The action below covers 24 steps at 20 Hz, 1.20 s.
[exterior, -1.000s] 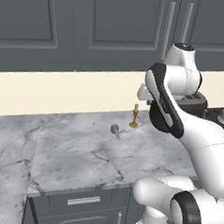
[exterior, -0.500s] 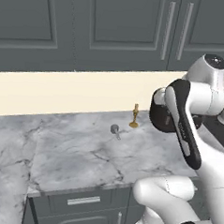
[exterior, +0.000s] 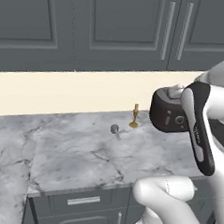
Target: Pick the pan from the cabinet and place it on the stove. Then turn on the stove burner for the pan.
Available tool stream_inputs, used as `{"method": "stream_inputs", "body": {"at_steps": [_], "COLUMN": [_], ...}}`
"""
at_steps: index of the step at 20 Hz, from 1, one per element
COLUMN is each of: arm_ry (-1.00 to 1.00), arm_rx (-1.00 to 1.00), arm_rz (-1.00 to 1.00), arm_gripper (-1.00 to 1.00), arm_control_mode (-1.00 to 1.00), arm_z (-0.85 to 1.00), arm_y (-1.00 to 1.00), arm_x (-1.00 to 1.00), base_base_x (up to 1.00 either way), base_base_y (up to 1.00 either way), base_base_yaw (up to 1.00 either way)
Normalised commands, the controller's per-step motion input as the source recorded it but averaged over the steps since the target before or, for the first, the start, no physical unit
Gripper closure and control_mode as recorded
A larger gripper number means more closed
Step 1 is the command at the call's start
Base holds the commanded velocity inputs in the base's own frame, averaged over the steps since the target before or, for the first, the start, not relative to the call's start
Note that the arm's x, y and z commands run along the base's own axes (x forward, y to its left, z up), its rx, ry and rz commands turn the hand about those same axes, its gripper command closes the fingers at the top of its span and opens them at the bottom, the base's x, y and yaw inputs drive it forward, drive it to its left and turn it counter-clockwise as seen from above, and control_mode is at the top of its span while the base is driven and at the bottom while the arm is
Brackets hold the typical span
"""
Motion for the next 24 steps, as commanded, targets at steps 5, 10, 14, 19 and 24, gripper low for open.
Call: {"method": "stream_inputs", "body": {"at_steps": [5, 10, 14, 19, 24], "arm_ry": [-0.1, -0.09, -0.05, -0.07, -0.07], "arm_rx": [0.0, 0.0, 0.0, 0.0, 0.0], "arm_rz": [-0.03, -0.05, -0.06, -0.02, 0.0], "arm_gripper": [-1.0, -1.0, -1.0, -1.0, -1.0], "arm_control_mode": [-1.0, -1.0, -1.0, -1.0, -1.0], "arm_z": [0.65, 0.65, 0.48, 0.38, 0.27], "arm_y": [-0.08, -0.05, -0.1, -0.19, -0.11], "arm_x": [0.1, 0.21, 0.33, 0.44, 0.55], "base_base_x": [0.0, 0.0, 0.0, 0.0, 0.0], "base_base_y": [0.0, 0.0, 0.0, 0.0, 0.0], "base_base_yaw": [0.0, 0.0, 0.0, 0.0, 0.0]}}
